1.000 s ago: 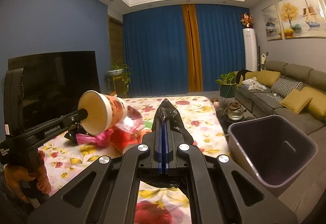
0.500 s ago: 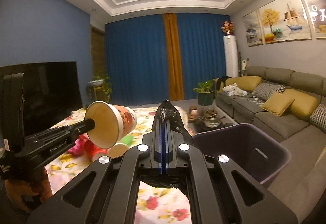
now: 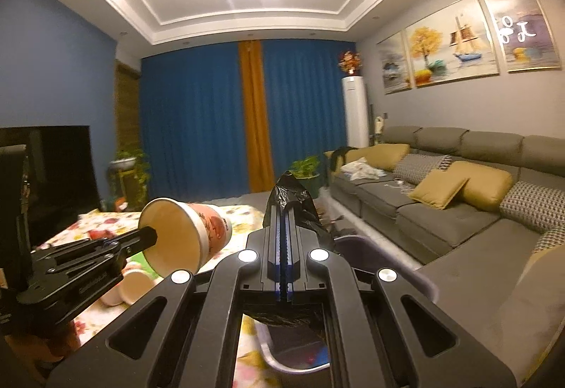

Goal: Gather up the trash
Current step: 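Carry the black bag and paper cup over the grey bin with both tools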

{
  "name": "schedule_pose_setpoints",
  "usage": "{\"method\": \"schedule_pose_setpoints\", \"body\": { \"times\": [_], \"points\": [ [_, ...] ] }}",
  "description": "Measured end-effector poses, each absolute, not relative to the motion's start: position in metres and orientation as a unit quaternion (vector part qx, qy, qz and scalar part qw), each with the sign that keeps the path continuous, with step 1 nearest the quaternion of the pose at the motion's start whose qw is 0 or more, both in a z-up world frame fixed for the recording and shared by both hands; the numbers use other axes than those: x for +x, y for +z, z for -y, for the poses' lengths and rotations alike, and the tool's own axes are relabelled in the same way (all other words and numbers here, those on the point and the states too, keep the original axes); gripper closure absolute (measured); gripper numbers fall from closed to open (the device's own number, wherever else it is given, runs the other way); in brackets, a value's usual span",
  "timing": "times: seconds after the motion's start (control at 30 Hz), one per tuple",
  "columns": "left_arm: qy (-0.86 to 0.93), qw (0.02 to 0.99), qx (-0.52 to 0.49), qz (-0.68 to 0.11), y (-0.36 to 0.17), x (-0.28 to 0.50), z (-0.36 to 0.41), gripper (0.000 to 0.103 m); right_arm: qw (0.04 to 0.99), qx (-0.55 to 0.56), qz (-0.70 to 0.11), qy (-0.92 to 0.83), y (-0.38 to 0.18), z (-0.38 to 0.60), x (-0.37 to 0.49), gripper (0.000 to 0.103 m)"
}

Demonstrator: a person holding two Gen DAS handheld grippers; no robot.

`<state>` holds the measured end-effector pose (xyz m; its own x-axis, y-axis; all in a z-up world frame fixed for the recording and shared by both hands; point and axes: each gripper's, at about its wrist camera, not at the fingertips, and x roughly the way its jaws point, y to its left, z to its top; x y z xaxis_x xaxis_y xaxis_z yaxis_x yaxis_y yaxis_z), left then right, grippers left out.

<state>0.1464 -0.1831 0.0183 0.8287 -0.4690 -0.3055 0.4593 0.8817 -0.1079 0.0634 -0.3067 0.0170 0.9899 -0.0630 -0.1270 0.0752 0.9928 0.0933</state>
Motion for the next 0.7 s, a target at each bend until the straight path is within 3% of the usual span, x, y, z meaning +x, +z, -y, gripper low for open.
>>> {"method": "schedule_pose_setpoints", "body": {
  "times": [0.7],
  "points": [
    [-0.275, 0.943, -0.006, -0.189, -0.002, 0.186, 0.252, 0.101, 0.992, 0.061, -0.077, -0.072, -0.004, 0.349, 0.104, 0.100]
  ]
}}
